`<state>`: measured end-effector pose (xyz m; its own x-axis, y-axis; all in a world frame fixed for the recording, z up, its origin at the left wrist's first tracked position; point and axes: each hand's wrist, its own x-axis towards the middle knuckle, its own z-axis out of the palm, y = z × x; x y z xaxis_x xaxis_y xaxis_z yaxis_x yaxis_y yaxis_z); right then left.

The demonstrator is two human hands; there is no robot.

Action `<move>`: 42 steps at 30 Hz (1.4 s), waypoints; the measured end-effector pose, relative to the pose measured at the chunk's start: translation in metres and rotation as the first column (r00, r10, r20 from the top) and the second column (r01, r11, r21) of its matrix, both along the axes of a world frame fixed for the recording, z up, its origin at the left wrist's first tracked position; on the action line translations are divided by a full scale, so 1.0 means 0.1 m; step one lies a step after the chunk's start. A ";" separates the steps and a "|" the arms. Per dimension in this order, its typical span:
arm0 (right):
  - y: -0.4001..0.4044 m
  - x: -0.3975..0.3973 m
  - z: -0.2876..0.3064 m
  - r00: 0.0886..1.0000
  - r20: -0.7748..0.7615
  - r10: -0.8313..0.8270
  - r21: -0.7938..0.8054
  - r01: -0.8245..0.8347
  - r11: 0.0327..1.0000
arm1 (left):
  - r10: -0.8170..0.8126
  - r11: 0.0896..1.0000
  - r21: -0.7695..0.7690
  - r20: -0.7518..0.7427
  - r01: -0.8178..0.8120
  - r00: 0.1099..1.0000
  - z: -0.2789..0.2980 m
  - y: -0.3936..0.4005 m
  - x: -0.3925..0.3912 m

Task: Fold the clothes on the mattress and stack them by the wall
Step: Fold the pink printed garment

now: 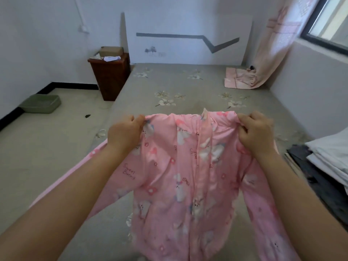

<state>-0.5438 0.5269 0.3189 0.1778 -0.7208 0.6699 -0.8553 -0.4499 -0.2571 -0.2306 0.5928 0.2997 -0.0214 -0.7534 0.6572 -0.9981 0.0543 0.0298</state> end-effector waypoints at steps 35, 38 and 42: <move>-0.16 -0.62 -3.71 0.158 0.117 -0.980 0.982 0.130 0.138 | -0.038 0.380 0.906 -0.187 0.188 0.982 -3.57 -0.15 -1.03; -0.41 -0.59 -3.64 -0.036 0.303 -0.952 0.952 0.058 0.301 | -0.057 0.248 0.962 -0.106 0.117 0.993 -3.79 -0.22 -1.22; -0.52 -0.21 -3.38 0.552 0.441 -0.708 0.710 0.267 0.651 | -0.075 0.230 0.943 -0.229 0.241 0.970 -3.79 -0.26 -1.17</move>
<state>-0.5651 0.4754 -0.0188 -0.6238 -0.7788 -0.0664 -0.3888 0.3828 -0.8380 -0.3471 0.5667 -0.0798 -0.2137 -0.8094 -0.5470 -0.9560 0.0581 0.2875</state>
